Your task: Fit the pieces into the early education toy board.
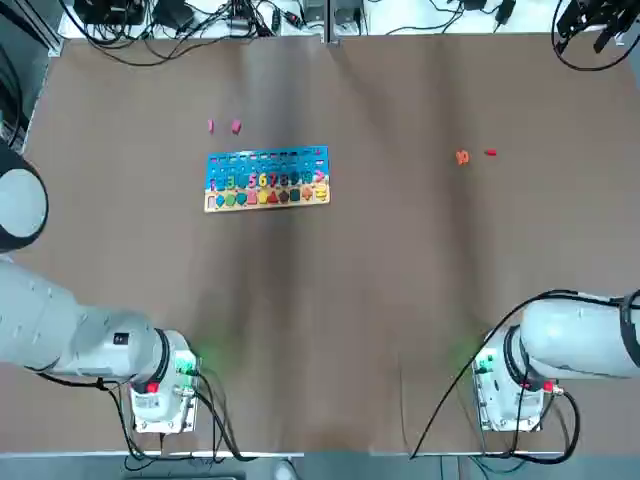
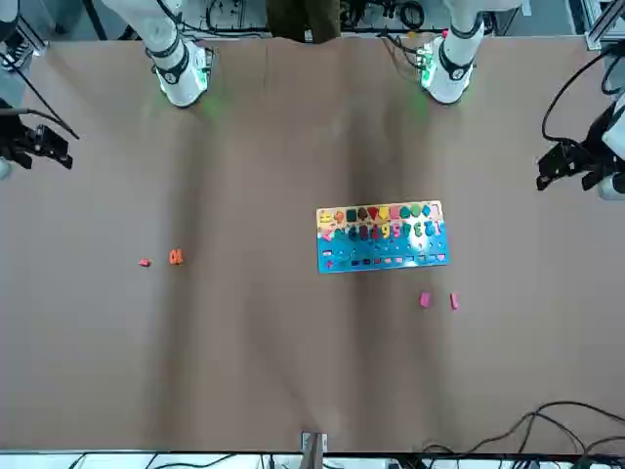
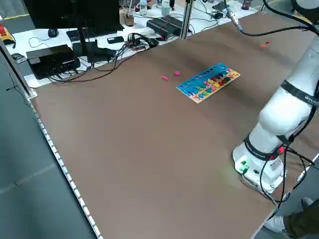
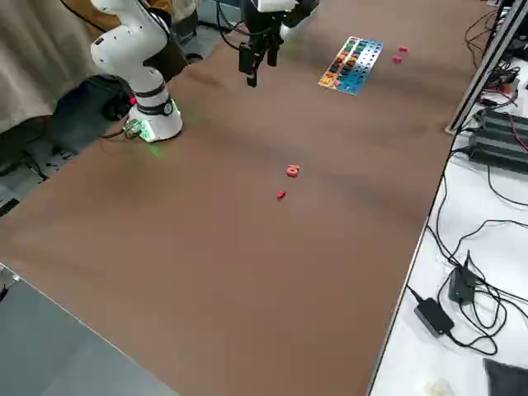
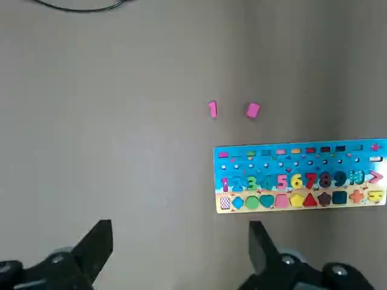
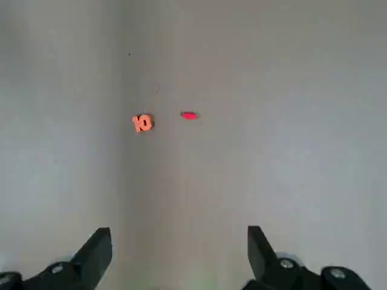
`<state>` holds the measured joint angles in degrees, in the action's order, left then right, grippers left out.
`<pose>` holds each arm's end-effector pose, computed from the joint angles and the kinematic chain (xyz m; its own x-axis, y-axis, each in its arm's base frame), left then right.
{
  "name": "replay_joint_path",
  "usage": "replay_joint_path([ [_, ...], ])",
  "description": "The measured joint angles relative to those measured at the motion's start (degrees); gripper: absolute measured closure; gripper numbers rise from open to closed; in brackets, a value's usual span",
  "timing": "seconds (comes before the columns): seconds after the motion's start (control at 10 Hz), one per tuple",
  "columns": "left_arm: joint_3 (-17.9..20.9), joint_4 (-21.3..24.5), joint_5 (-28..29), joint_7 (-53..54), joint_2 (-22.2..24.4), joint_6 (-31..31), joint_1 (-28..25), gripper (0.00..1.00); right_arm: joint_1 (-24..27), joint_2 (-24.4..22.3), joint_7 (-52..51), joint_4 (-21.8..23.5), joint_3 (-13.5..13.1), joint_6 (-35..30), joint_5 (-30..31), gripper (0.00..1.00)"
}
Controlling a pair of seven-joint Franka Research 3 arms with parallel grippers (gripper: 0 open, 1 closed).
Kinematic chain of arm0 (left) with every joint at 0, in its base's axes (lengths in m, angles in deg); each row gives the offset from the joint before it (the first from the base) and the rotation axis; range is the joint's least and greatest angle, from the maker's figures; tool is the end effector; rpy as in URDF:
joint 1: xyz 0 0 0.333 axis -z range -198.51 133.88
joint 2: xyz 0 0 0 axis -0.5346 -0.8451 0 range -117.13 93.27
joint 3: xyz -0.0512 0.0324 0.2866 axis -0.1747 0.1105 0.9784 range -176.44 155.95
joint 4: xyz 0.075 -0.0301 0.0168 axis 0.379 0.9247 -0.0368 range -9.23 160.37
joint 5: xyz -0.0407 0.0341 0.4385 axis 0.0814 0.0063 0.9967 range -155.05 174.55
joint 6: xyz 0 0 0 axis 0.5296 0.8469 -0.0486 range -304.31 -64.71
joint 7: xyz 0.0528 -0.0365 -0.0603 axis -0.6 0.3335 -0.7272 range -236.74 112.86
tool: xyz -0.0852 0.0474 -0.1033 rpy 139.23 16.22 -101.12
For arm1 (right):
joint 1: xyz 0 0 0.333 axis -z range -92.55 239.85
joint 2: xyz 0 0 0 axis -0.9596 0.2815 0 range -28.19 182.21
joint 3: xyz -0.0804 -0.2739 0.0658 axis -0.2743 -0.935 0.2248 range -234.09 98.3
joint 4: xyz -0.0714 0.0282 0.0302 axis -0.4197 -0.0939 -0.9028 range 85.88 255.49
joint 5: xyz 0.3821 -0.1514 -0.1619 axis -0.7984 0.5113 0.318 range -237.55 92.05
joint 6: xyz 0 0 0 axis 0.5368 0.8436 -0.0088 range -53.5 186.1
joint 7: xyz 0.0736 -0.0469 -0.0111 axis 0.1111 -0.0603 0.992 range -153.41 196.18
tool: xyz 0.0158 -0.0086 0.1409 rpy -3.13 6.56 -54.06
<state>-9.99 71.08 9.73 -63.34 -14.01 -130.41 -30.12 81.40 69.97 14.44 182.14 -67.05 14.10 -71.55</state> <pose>0.6178 -0.0210 0.5729 0.9995 -0.0093 0.0316 -0.0093 -1.0000 0.0009 0.5619 -0.0706 0.5246 0.9984 0.0017 -0.0566 0.0026 -0.9999 0.0160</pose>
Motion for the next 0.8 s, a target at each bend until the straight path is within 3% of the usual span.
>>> replay_joint_path([
  [0.8,-0.19,0.18,0.00,-0.02,-0.43,-0.14,0.21,0.01,-0.02,0.73,0.00,-0.13,0.06,0.01,0.00,0.01],
])
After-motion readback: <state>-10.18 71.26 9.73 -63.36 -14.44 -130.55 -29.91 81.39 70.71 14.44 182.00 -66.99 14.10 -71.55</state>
